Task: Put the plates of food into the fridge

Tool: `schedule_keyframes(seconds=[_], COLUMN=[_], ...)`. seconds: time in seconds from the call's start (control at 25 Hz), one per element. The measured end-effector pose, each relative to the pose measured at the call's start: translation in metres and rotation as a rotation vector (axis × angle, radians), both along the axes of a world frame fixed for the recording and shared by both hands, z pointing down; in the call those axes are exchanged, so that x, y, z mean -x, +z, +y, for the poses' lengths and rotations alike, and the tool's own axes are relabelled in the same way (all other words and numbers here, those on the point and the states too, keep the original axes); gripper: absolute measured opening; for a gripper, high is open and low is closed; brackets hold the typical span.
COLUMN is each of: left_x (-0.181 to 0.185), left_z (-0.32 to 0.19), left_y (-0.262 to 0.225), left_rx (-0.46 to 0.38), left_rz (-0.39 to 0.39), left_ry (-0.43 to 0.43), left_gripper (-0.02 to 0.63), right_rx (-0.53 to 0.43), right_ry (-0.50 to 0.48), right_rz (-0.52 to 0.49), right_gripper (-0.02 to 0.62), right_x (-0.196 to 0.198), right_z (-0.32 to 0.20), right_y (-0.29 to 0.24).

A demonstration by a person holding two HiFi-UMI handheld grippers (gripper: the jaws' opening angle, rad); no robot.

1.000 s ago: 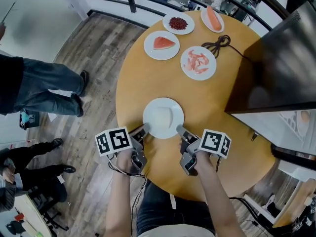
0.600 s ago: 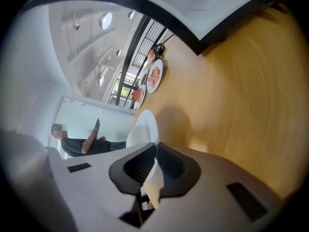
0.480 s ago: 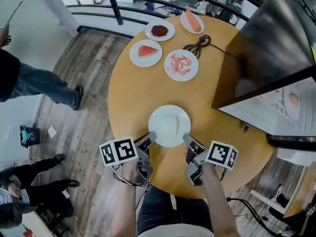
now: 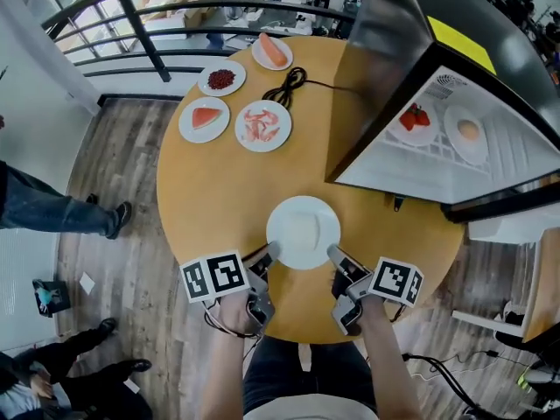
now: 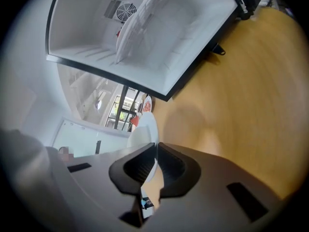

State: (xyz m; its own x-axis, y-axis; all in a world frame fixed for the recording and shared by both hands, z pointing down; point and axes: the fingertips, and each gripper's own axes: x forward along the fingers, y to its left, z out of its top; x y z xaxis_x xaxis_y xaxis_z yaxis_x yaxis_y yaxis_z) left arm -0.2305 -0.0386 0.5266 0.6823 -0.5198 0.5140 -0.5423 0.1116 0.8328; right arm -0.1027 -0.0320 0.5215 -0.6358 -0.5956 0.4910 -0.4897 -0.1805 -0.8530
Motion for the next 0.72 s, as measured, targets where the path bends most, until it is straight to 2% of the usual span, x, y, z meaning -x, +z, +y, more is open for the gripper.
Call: schedule_keyframes(seconds=[0.36,0.72], left_x=[-0.072,-0.159], left_z=[-0.001,-0.007], left_y=[-0.017,-0.024], left_rx=[-0.023,-0.033], left_rz=[-0.016,-0.042], left_ry=[0.127,0.152], left_gripper=[0.038,0.038], right_rx=[-0.032,-0.045], right_ry=[0.132,0.175], right_rz=[-0.025,-0.037], right_gripper=[0.029,0.029], right_x=[-0.071,-0.157], right_z=[0.014,0.012], right_y=[-0.013,-0.019])
